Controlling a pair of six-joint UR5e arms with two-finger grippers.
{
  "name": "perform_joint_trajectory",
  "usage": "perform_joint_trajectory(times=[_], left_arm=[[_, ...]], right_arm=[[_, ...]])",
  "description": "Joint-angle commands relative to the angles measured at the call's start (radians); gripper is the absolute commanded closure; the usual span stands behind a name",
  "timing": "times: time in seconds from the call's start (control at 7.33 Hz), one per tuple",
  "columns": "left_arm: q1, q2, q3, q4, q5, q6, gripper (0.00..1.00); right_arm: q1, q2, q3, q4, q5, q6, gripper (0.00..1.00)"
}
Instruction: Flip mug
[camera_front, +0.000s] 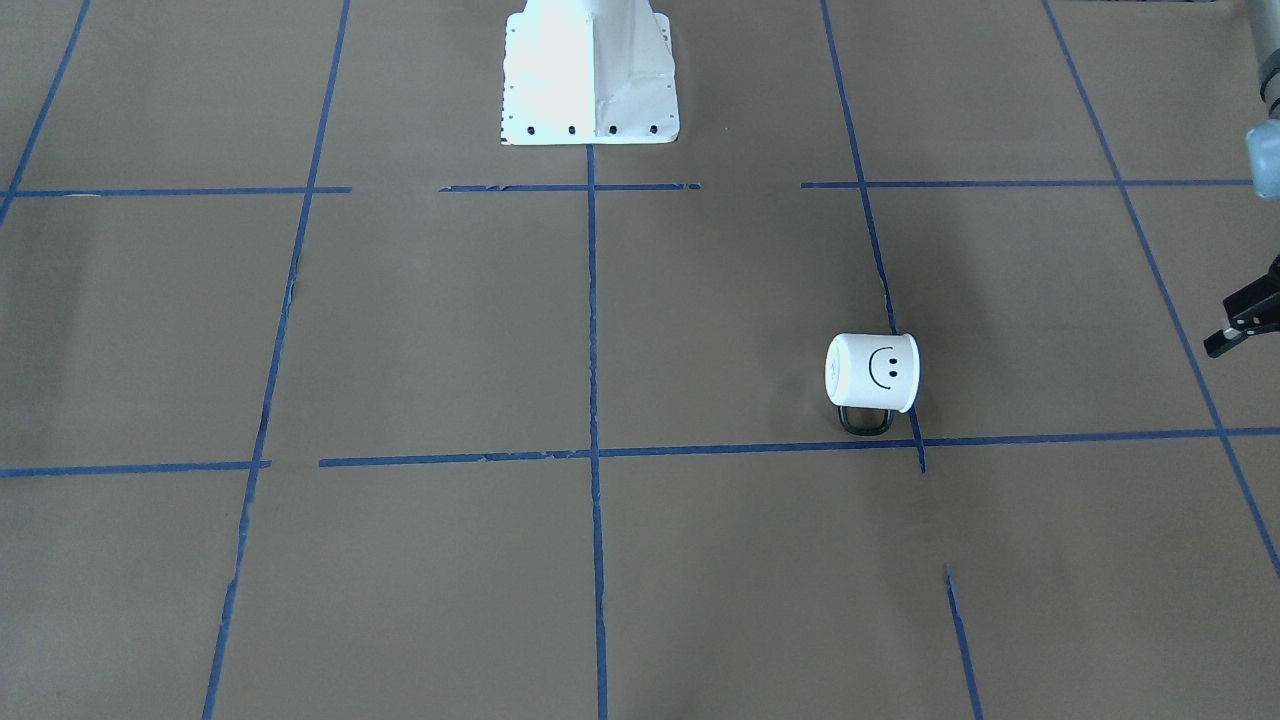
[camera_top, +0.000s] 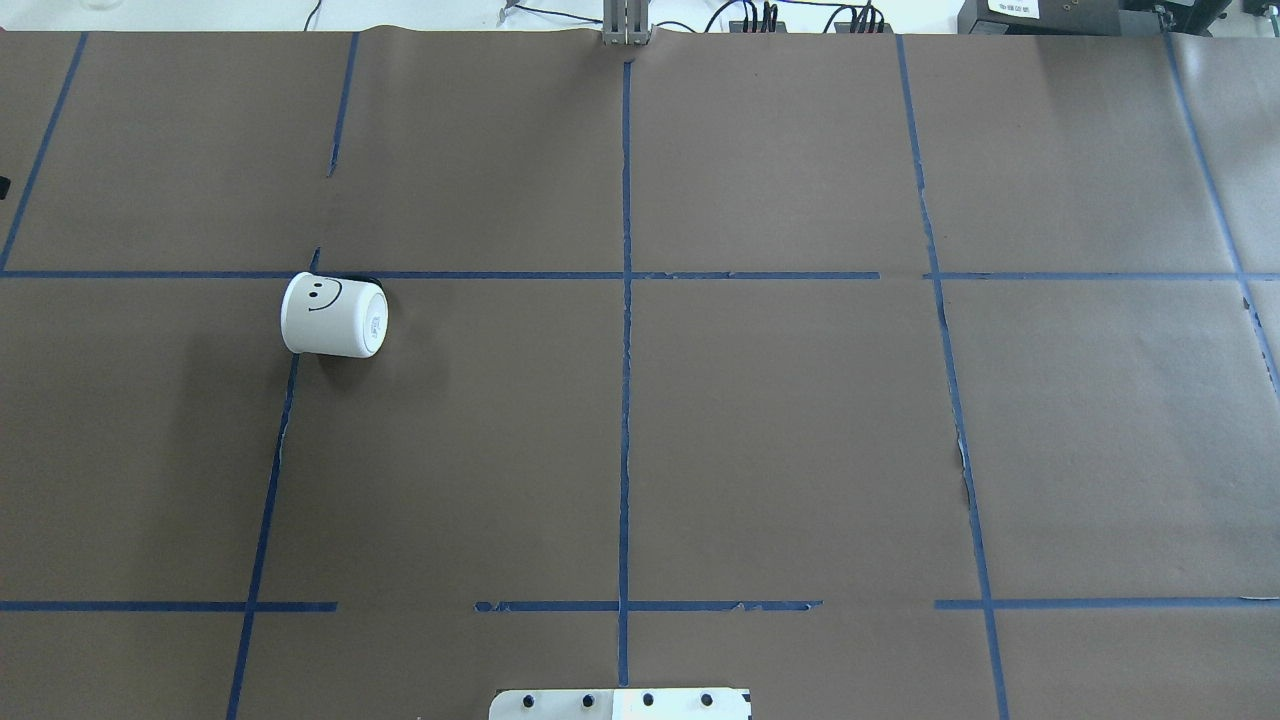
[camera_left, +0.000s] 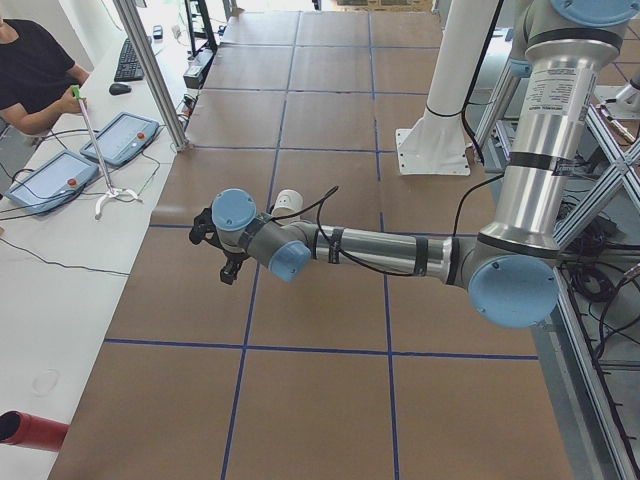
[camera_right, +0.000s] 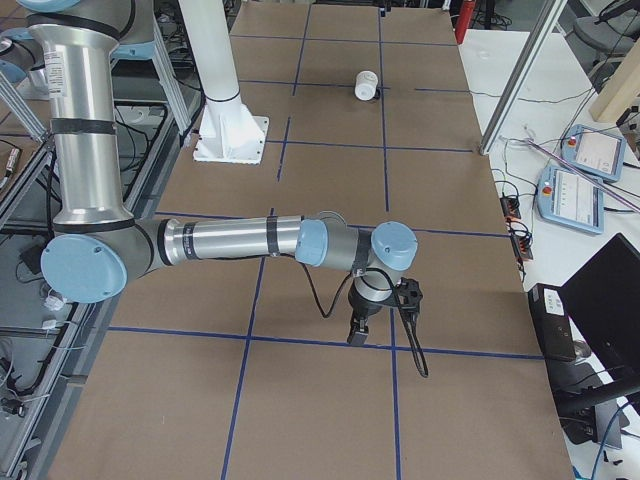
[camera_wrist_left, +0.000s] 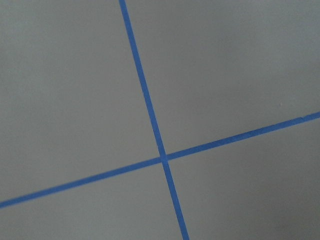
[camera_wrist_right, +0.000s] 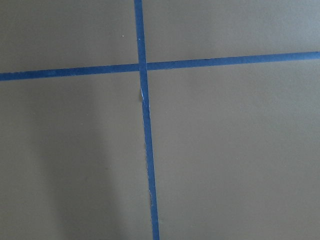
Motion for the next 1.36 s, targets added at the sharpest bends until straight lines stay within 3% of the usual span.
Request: perform_joint_trajectory(times=[0.0,0.55,1.09,1.23], left_arm=[[0.082,0.0,0.037,-0.23,-0.033,-0.257,0.0],[0.218,-0.003,0.153,-0.69,-0.028,-0.656,0.0],[0.264,-0.014,0.181,-0.904,-0.018,-0.918,0.0],[0.313,-0.014,0.18,-0.981,0.061,-1.001,0.0]], right_arm=[[0.0,0.0,0.0,0.0,0.0,0.0,0.0],[0.0,0.0,0.0,0.0,0.0,0.0,0.0],[0.0,0.0,0.0,0.0,0.0,0.0,0.0],[0.0,0.0,0.0,0.0,0.0,0.0,0.0]])
